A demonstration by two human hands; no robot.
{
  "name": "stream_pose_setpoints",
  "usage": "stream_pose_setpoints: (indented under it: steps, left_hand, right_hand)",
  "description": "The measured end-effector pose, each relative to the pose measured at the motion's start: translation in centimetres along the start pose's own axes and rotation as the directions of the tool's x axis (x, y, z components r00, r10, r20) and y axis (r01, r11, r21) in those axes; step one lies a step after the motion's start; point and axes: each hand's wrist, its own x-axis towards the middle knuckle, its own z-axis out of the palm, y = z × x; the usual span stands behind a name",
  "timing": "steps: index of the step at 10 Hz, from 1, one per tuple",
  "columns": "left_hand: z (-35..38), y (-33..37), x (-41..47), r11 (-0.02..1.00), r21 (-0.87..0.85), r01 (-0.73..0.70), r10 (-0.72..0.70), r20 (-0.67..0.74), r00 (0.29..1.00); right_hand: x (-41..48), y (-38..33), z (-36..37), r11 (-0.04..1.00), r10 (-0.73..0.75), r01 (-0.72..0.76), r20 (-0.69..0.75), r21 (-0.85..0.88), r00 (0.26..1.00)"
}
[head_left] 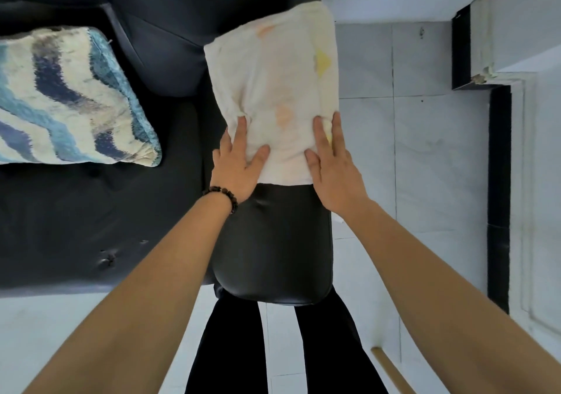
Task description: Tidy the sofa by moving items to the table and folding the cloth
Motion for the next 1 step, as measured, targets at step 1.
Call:
stream_pose_setpoints:
  steps: [1]
  left_hand:
    - [-1.34, 0.5, -1.2, 0.994, 0.095, -0.045, 0.046, -0.001, 0.999]
  right_hand:
    - [-0.53, -0.29, -1.6, 0.997, -0.02, 0.026, 0.084, -0.078, 0.996]
